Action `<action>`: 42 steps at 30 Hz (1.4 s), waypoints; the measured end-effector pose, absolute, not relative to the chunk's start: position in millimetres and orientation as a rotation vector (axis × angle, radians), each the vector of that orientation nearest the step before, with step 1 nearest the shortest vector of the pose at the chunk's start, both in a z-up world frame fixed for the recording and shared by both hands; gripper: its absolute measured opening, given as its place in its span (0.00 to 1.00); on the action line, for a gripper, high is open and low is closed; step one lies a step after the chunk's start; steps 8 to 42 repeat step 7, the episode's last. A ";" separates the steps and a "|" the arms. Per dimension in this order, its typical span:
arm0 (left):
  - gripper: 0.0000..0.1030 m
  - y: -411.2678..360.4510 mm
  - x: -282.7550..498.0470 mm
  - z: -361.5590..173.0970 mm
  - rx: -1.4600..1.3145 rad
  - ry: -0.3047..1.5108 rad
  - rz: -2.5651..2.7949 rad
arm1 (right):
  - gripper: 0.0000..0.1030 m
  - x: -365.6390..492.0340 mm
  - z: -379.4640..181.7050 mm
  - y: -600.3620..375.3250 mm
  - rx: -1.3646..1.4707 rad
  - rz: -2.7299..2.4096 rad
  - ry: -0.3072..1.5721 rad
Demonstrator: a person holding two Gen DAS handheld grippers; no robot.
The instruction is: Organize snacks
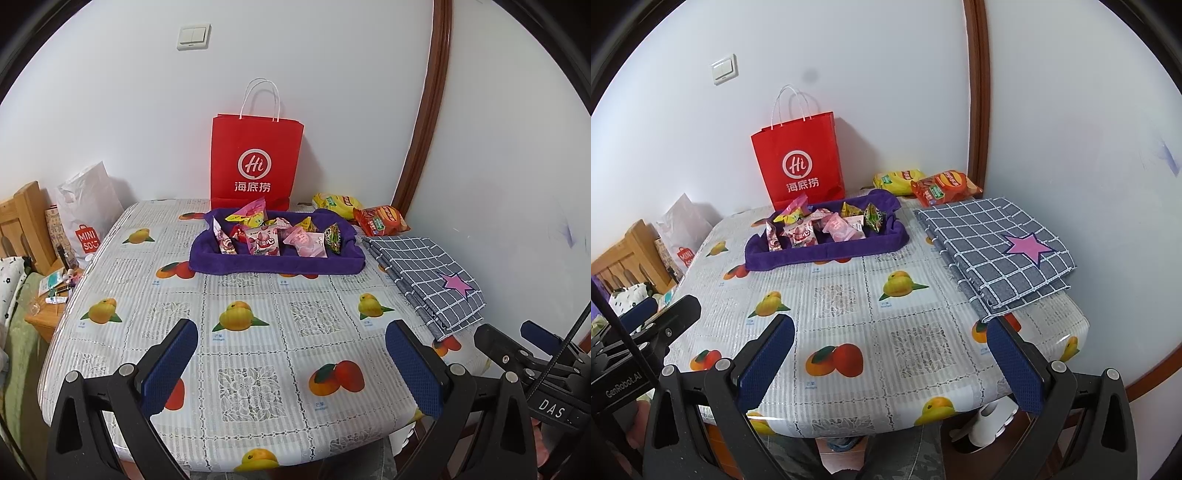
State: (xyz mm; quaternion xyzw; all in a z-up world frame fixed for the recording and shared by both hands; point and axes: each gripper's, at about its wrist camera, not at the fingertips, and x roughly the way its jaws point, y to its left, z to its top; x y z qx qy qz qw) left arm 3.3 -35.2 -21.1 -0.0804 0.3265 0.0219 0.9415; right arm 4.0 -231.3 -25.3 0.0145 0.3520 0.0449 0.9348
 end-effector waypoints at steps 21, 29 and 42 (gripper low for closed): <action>1.00 -35.3 4.5 -19.7 -0.164 0.666 0.051 | 0.99 2.1 -24.2 -229.1 0.025 0.096 0.715; 1.00 -35.3 4.5 -19.7 -0.164 0.666 0.051 | 0.99 2.1 -24.2 -229.1 0.025 0.096 0.715; 1.00 -35.3 4.5 -19.7 -0.164 0.666 0.051 | 0.99 2.1 -24.2 -229.1 0.025 0.096 0.715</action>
